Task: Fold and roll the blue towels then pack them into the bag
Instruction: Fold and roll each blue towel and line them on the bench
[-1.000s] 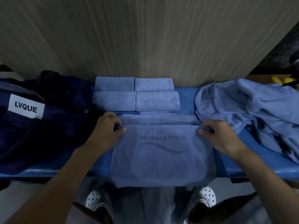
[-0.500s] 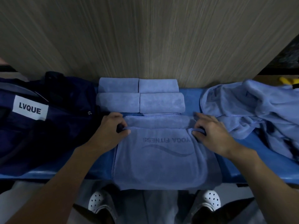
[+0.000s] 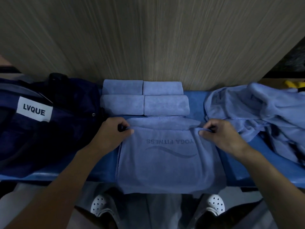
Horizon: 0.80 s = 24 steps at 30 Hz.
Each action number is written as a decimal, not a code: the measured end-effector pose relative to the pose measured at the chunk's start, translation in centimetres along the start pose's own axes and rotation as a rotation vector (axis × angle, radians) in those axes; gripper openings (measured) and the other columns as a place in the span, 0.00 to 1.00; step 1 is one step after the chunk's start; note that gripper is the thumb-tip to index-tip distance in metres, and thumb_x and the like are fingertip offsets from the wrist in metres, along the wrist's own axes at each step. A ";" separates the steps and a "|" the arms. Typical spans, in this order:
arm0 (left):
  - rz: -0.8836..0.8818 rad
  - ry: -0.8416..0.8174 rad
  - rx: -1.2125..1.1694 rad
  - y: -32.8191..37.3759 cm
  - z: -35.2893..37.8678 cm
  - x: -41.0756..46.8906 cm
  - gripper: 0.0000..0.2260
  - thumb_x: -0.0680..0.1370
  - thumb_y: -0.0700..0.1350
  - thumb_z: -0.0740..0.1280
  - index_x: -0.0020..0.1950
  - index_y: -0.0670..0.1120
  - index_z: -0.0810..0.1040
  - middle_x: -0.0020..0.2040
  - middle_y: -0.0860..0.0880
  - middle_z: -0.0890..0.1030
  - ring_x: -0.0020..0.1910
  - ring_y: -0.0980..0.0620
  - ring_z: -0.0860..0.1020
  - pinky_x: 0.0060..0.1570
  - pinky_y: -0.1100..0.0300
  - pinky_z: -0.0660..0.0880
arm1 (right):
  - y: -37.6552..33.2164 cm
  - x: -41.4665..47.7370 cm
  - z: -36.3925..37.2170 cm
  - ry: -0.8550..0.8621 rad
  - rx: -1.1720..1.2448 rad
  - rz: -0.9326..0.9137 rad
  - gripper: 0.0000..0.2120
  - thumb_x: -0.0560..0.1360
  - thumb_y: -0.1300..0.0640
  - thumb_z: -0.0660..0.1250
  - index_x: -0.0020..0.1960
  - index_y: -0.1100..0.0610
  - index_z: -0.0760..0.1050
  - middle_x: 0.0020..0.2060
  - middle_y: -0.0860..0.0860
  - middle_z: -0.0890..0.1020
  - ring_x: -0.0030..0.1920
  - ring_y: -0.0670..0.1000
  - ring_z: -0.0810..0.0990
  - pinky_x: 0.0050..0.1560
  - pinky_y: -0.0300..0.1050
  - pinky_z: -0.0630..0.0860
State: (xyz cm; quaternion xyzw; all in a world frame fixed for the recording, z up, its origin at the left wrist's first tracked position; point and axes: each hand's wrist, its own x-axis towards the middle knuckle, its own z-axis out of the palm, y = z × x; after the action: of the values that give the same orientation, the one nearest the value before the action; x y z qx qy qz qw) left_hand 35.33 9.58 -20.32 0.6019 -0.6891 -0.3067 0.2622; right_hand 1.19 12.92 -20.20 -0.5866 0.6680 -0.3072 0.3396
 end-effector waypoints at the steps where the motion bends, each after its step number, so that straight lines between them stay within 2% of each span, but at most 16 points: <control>1: -0.005 0.015 -0.017 0.2 0.0 -0.2 0.09 0.72 0.38 0.74 0.35 0.46 0.78 0.33 0.50 0.78 0.32 0.62 0.74 0.34 0.71 0.71 | 0.0 -0.1 -0.1 0.019 0.057 0.025 0.08 0.71 0.64 0.73 0.36 0.59 0.76 0.29 0.50 0.77 0.30 0.40 0.72 0.33 0.33 0.69; 4: 0.009 0.048 -0.079 0.5 -0.3 -0.7 0.07 0.73 0.39 0.74 0.37 0.44 0.79 0.34 0.48 0.80 0.33 0.59 0.75 0.37 0.66 0.74 | 0.1 -0.5 -0.3 0.052 0.227 0.081 0.07 0.72 0.65 0.73 0.37 0.63 0.77 0.32 0.53 0.77 0.35 0.46 0.74 0.38 0.40 0.70; 7: 0.042 0.084 -0.152 1.4 -0.9 -1.7 0.06 0.72 0.38 0.75 0.38 0.43 0.79 0.35 0.48 0.81 0.34 0.59 0.77 0.37 0.69 0.74 | -0.2 -1.4 -0.8 0.047 0.349 0.126 0.06 0.72 0.66 0.72 0.38 0.62 0.77 0.31 0.51 0.77 0.30 0.41 0.73 0.32 0.32 0.69; 9: 0.048 0.118 -0.175 2.2 -1.3 -2.4 0.06 0.72 0.37 0.75 0.38 0.43 0.80 0.35 0.49 0.81 0.35 0.59 0.78 0.37 0.70 0.74 | -0.4 -2.1 -1.1 0.013 0.367 0.155 0.05 0.73 0.66 0.72 0.39 0.63 0.78 0.30 0.50 0.77 0.29 0.41 0.73 0.30 0.30 0.68; 13: 0.054 0.165 -0.191 4.2 -2.8 -3.9 0.07 0.73 0.37 0.74 0.37 0.45 0.80 0.33 0.54 0.81 0.31 0.61 0.77 0.33 0.73 0.71 | -1.5 -3.9 -2.0 0.053 0.508 0.149 0.04 0.73 0.65 0.71 0.41 0.64 0.78 0.34 0.55 0.79 0.37 0.50 0.76 0.39 0.40 0.73; 16: 0.077 0.213 -0.237 5.8 -4.3 -5.1 0.07 0.72 0.38 0.75 0.37 0.45 0.80 0.34 0.52 0.82 0.32 0.62 0.77 0.34 0.72 0.73 | -3.2 -5.7 -2.8 0.104 0.738 0.125 0.02 0.72 0.64 0.71 0.41 0.62 0.79 0.36 0.54 0.83 0.39 0.51 0.80 0.43 0.44 0.76; 17: 0.098 0.217 -0.255 6.3 -4.9 -5.6 0.07 0.72 0.37 0.75 0.38 0.46 0.80 0.35 0.52 0.83 0.33 0.62 0.78 0.36 0.72 0.73 | -3.8 -6.3 -3.2 0.105 0.791 0.110 0.03 0.70 0.62 0.72 0.42 0.62 0.80 0.37 0.54 0.83 0.40 0.51 0.80 0.43 0.44 0.76; 21: 0.229 0.196 -0.293 8.5 -7.5 -7.8 0.09 0.73 0.36 0.74 0.38 0.49 0.81 0.36 0.53 0.83 0.35 0.60 0.79 0.38 0.70 0.74 | -5.9 -8.8 -5.2 0.051 0.822 0.008 0.25 0.53 0.45 0.83 0.41 0.60 0.82 0.38 0.56 0.83 0.39 0.50 0.81 0.41 0.39 0.78; 24: 0.269 0.200 -0.372 10.0 -9.4 -9.2 0.07 0.72 0.39 0.74 0.40 0.51 0.81 0.36 0.51 0.82 0.36 0.55 0.78 0.39 0.66 0.75 | -7.1 -10.6 -6.8 0.014 0.800 -0.052 0.30 0.50 0.42 0.83 0.42 0.61 0.80 0.37 0.56 0.82 0.38 0.50 0.79 0.40 0.39 0.76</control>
State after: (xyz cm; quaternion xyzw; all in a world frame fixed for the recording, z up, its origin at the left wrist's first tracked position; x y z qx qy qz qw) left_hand 36.75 18.60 -6.52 0.4736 -0.6653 -0.3296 0.4737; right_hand 0.65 22.64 -9.51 -0.4227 0.4827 -0.5555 0.5289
